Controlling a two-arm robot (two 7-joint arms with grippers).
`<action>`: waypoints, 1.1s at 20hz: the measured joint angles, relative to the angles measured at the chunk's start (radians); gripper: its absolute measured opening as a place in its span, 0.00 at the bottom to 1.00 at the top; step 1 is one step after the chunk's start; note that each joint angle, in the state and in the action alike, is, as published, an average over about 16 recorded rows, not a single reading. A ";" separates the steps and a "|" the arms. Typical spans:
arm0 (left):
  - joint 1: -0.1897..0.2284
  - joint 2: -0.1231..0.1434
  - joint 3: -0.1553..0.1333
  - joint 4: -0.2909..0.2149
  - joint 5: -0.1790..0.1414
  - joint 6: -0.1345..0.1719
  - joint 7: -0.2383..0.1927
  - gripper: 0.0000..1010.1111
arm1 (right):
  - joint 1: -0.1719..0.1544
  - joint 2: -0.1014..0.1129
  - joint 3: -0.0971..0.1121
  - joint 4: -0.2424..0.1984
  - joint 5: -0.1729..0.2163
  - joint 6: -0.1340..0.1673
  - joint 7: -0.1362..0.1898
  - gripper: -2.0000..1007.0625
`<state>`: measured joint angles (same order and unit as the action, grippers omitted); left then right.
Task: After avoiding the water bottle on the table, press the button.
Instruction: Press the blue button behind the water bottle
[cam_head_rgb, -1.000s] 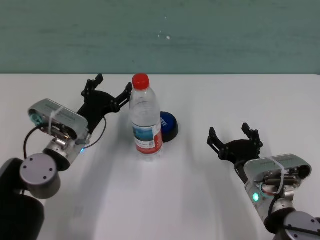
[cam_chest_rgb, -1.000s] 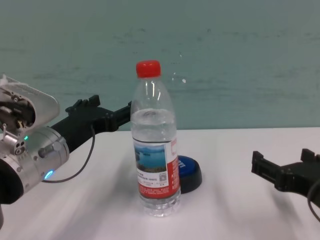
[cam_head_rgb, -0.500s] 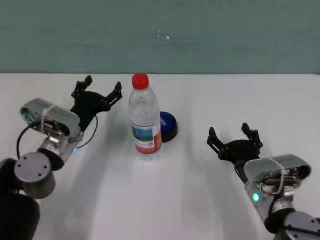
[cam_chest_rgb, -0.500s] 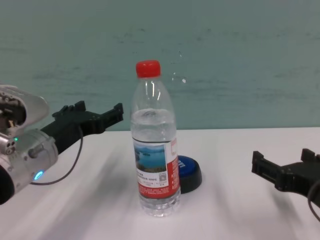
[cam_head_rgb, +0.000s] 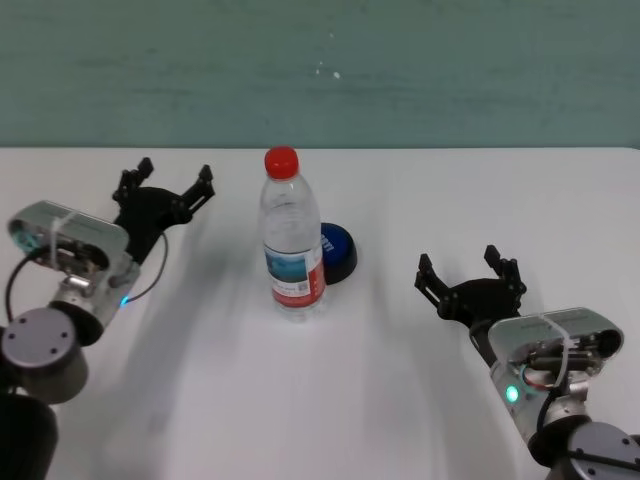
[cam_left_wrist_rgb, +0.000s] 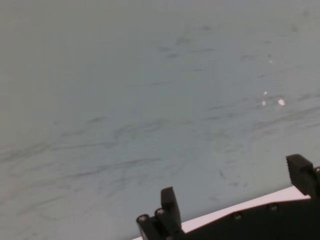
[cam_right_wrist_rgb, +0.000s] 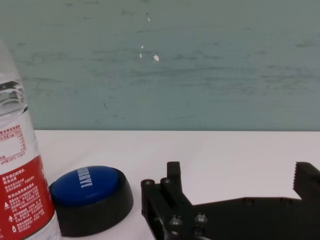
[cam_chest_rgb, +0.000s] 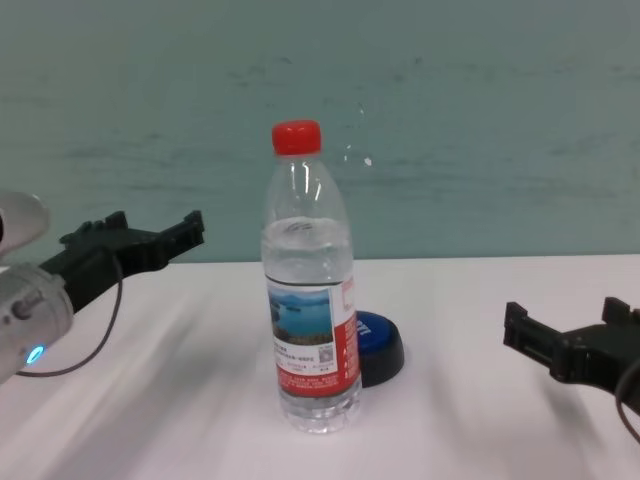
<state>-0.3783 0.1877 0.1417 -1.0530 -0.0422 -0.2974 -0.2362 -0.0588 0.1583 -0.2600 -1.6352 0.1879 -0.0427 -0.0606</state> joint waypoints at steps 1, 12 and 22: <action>0.004 0.002 -0.005 -0.003 -0.003 0.002 0.000 1.00 | 0.000 0.000 0.000 0.000 0.000 0.000 0.000 1.00; 0.088 0.034 -0.050 -0.089 -0.044 0.029 -0.014 1.00 | 0.000 0.000 0.000 0.000 0.000 0.000 0.000 1.00; 0.196 0.065 -0.081 -0.225 -0.100 0.062 -0.044 1.00 | 0.000 0.000 0.000 0.000 0.000 0.000 0.000 1.00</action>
<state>-0.1823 0.2531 0.0607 -1.2776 -0.1423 -0.2357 -0.2798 -0.0588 0.1582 -0.2600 -1.6352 0.1879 -0.0427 -0.0606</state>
